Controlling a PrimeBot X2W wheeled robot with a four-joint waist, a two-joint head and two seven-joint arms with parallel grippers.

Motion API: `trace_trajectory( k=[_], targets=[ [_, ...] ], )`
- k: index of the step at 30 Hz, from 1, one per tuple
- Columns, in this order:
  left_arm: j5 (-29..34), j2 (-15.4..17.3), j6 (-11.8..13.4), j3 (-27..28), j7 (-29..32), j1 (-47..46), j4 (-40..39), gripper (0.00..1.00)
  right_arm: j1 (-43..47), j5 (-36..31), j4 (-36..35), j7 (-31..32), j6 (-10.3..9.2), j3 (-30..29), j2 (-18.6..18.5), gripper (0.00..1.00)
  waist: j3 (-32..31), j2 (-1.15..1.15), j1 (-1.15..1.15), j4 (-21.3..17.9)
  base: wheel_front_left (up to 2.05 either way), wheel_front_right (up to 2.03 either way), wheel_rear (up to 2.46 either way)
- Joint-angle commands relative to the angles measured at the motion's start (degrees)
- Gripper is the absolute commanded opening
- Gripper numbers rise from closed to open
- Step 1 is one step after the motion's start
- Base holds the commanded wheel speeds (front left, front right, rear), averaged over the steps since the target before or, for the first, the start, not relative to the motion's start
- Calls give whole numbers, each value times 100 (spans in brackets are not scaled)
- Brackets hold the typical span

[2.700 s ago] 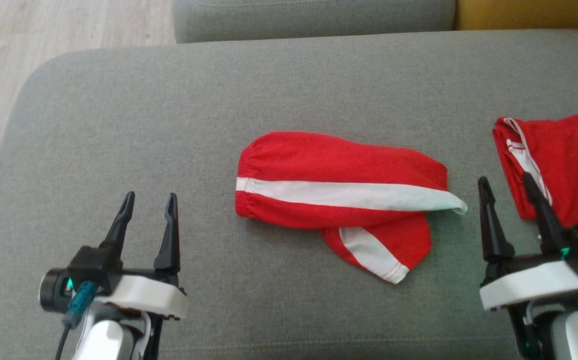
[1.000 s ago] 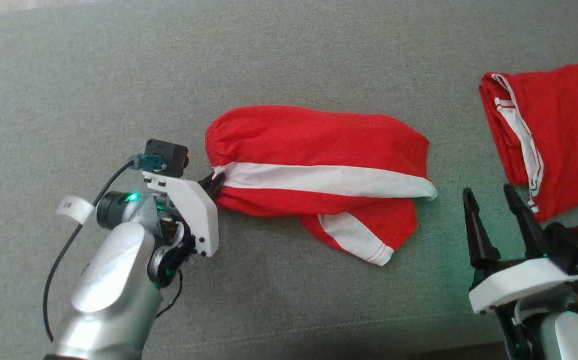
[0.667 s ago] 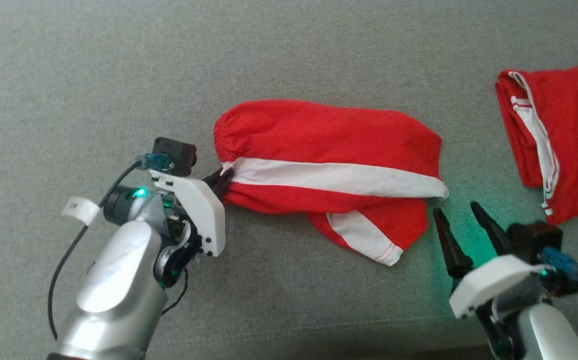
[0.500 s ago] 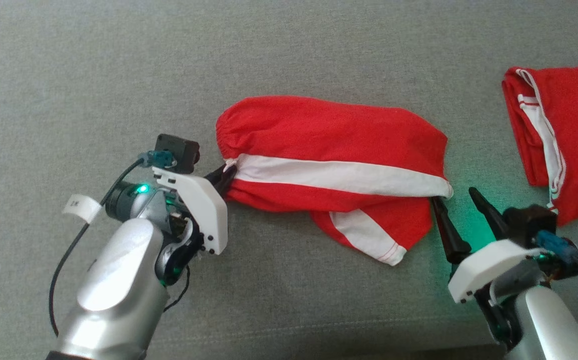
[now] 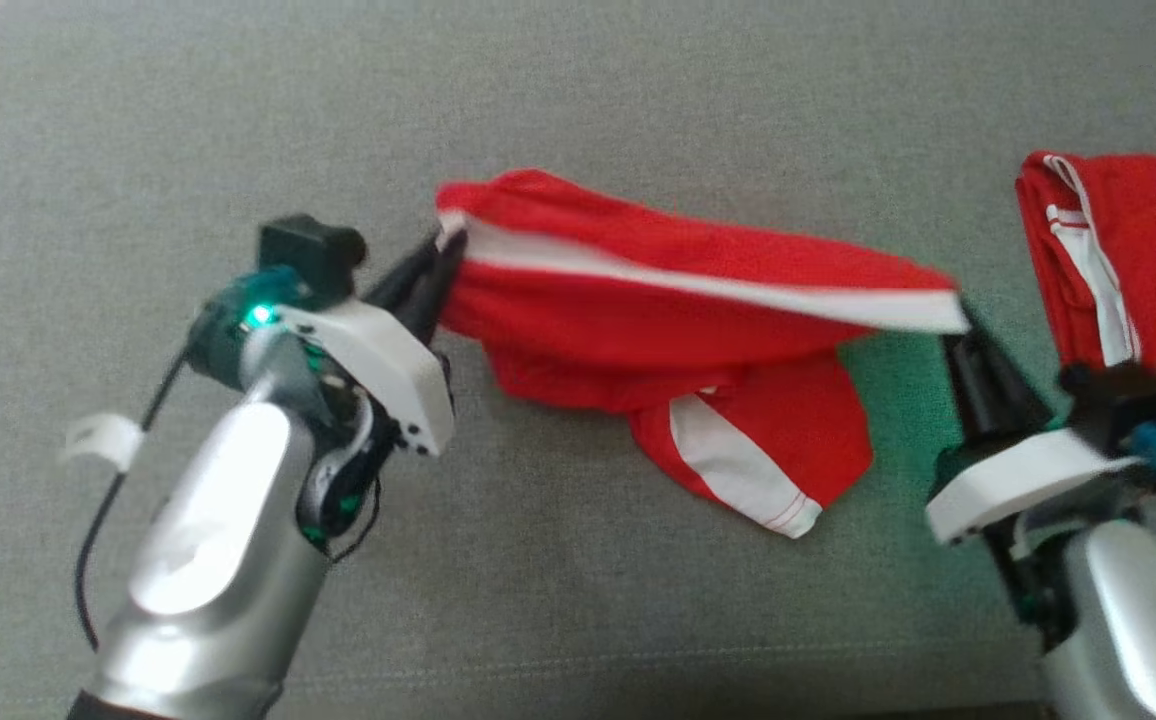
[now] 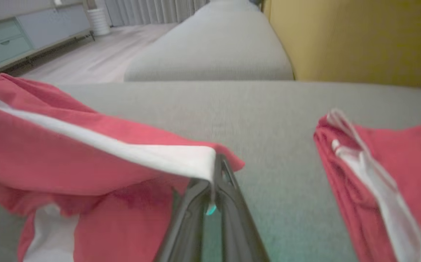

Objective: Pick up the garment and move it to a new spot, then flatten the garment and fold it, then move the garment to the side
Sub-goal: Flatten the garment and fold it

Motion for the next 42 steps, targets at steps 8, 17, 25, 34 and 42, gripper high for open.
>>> trace_trajectory(
  k=[8, 17, 25, 34, 42],
  targets=[
    [24, 389, 218, 578, -434, -183, -1631, 0, -425, -183, -2125, 426, 22, -304, -494, 0, -576, 0, 0, 18, 0, 0, 0],
    [71, 663, 387, 798, -156, -297, -3046, 0, -658, -157, -3631, 1318, 22, -706, -762, 0, -981, 0, 0, 90, 0, 0, 0],
    [15, 674, 465, 757, 183, -422, -3203, 0, -898, 196, -3681, 1803, 22, -742, -718, 0, -881, 0, 0, 117, 0, 0, 0],
    [-94, 192, 100, 835, -620, -2241, -808, 0, -3087, 574, -1638, 1548, 22, -288, -805, 0, -401, 0, 0, 44, 0, 0, 0],
    [-35, -103, -107, 988, -1982, -3788, 1783, 0, -5154, 730, 805, 576, 22, 306, -190, 0, -232, 0, 0, -192, 0, 0, 0]
  ],
)
